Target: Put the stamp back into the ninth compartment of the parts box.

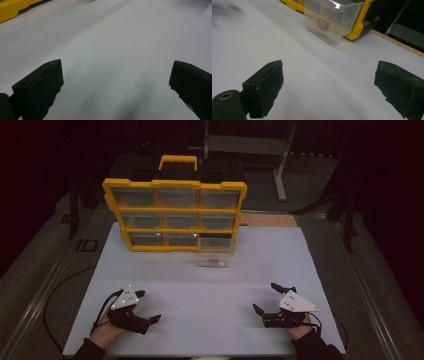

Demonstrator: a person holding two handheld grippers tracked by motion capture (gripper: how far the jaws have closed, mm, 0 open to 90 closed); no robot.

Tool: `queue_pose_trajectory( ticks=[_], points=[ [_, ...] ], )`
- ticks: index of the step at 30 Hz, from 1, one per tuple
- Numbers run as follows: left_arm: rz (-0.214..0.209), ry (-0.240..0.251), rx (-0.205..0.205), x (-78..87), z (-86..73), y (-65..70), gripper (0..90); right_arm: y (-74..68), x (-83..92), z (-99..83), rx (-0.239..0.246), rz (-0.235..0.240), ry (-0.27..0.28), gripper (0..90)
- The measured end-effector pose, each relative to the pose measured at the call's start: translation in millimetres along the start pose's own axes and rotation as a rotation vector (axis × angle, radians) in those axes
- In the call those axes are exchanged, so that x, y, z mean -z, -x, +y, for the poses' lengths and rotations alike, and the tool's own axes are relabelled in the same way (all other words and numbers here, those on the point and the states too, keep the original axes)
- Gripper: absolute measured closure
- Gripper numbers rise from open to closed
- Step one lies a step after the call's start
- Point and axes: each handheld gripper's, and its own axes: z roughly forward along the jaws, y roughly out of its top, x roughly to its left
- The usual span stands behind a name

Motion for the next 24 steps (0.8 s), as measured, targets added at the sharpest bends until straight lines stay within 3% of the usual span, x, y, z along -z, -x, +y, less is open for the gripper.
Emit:
queue_pose_trajectory(
  ticks=[9, 24],
  points=[
    [0.007, -0.001, -0.007, 0.1, -2.6, -0.5, 0.0, -0.5, -0.2, -0.2, 0.003, 0.002, -0.006, 8.6],
    [-0.019, 0.008, -0.003, 0.5, -4.0, -0.5, 0.1, -1.4, -0.3, -0.1, 0.004, 0.005, -0.009, 8.6]
  ],
)
